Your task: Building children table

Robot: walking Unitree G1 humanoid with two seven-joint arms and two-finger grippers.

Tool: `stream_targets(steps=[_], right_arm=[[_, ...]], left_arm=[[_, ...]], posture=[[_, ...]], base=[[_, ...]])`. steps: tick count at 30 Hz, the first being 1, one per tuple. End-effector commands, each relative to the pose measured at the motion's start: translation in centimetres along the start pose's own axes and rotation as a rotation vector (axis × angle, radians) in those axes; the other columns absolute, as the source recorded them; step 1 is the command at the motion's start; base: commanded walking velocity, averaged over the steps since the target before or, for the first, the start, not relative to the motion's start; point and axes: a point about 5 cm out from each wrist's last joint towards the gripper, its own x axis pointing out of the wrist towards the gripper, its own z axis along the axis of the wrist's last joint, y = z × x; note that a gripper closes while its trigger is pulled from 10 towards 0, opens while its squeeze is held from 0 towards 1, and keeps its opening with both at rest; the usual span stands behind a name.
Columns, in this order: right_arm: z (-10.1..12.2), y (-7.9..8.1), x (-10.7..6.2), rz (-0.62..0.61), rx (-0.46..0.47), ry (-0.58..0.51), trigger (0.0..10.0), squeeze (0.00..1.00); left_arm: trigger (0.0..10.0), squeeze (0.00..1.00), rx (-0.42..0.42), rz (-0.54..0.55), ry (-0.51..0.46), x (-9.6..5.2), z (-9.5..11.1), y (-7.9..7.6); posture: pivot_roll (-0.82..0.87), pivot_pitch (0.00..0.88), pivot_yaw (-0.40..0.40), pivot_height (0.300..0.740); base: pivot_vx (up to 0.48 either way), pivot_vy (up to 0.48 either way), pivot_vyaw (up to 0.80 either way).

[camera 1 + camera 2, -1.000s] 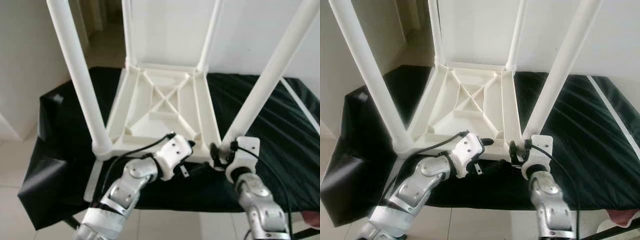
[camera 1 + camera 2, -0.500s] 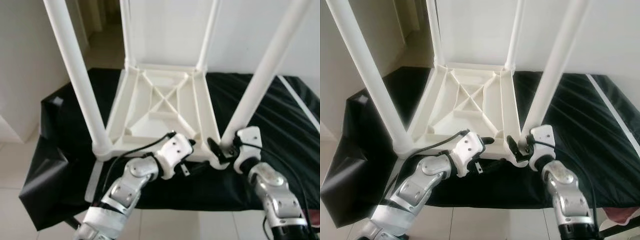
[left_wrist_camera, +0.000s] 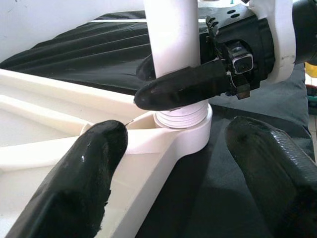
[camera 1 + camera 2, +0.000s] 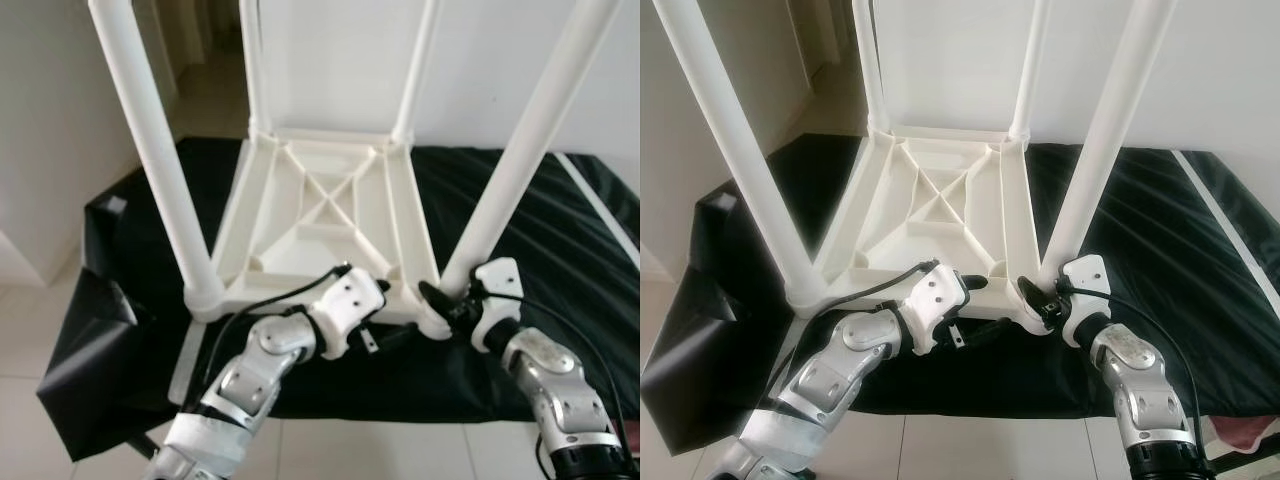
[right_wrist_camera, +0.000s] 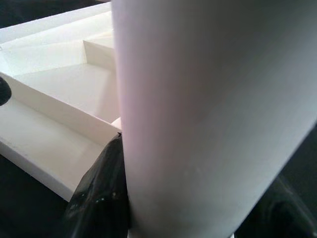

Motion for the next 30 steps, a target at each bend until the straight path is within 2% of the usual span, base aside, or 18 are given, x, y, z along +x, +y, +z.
stream_targets(steps=[1,3,4,8,10,12,17,18,20,21,24,26,28,29,30], right_arm=[[-1.1,0.3,-0.6,0.001,-0.026,0.062,0.3,0.0],[-1.1,0.3,-0.7,-0.009,-0.015,0.062,0.3,0.0],[-1.1,0.4,-0.7,-0.018,-0.004,0.058,10.0,0.0],[-1.0,0.5,-0.9,-0.045,0.003,0.055,10.0,0.0],[-0.9,0.6,-1.0,-0.164,0.038,0.048,10.0,0.0],[-0.9,0.6,-1.0,-0.164,0.038,0.048,10.0,0.0],[-0.7,1.3,-0.8,-0.25,0.08,0.036,10.0,0.0],[-0.7,1.4,-0.6,-0.319,0.115,0.049,10.0,0.0],[-0.7,1.4,-0.6,-0.319,0.115,0.049,10.0,0.0],[-1.1,2.0,-0.3,-0.442,0.187,0.079,10.0,0.0],[-1.2,2.4,-0.2,-0.493,0.216,0.092,10.0,0.0],[-1.7,3.1,0.0,-0.625,0.264,0.116,10.0,0.0],[-1.7,3.1,0.0,-0.625,0.264,0.116,10.0,0.0],[-1.9,3.6,0.1,-0.761,0.292,0.138,10.0,0.0],[-1.9,3.6,0.1,-0.761,0.292,0.138,10.0,0.0]], left_arm=[[10.0,0.0,0.023,-0.041,0.004,0.0,0.0,-0.3],[10.0,0.0,0.027,-0.045,0.005,0.1,0.0,-0.4],[10.0,0.0,0.029,-0.047,0.005,0.1,0.0,-0.4],[10.0,0.0,0.029,-0.049,0.005,0.1,0.0,-0.4],[10.0,0.0,0.037,-0.058,0.016,0.1,-0.1,-0.6],[10.0,0.0,0.037,-0.058,0.016,0.1,-0.1,-0.6],[10.0,0.0,0.04,-0.063,0.02,0.1,-0.2,-0.7],[10.0,0.0,0.041,-0.064,0.021,0.1,-0.3,-0.7],[10.0,0.0,0.041,-0.064,0.021,0.1,-0.3,-0.7],[10.0,0.0,0.042,-0.066,0.021,0.1,-0.3,-0.8],[10.0,0.0,0.042,-0.067,0.02,0.1,-0.3,-0.8],[10.0,0.0,0.041,-0.067,0.019,0.1,-0.3,-0.9],[10.0,0.0,0.041,-0.067,0.019,0.1,-0.3,-0.9],[10.0,0.0,0.04,-0.069,0.017,0.1,-0.3,-1.1],[10.0,0.0,0.04,-0.069,0.017,0.1,-0.3,-1.1]], posture=[[0.0,0.0,-0.025,0.74],[0.0,0.0,-0.025,0.74],[0.0,0.0,-0.024,0.74],[0.0,0.0,-0.024,0.74],[-0.01,0.0,-0.023,0.74],[-0.01,0.0,-0.023,0.74],[-0.01,0.0,-0.023,0.74],[-0.01,0.0,-0.022,0.74],[-0.01,0.0,-0.022,0.74],[0.0,0.0,-0.031,0.74],[0.0,0.0,-0.031,0.74],[0.0,0.0,-0.034,0.74],[0.0,0.0,-0.034,0.74],[0.0,0.0,-0.034,0.74],[0.0,0.0,-0.034,0.74]], base=[[0.0,0.0,0.0],[0.0,0.0,0.0],[0.0,0.0,0.0],[0.0,0.0,0.0],[0.0,0.0,0.0],[0.0,0.0,0.0],[0.0,0.0,0.0],[0.0,0.0,0.0],[0.0,0.0,0.0],[0.0,0.0,0.0],[0.0,0.0,0.0],[0.0,0.0,0.0],[0.0,0.0,0.0],[0.0,0.0,0.0],[0.0,0.0,0.0]])
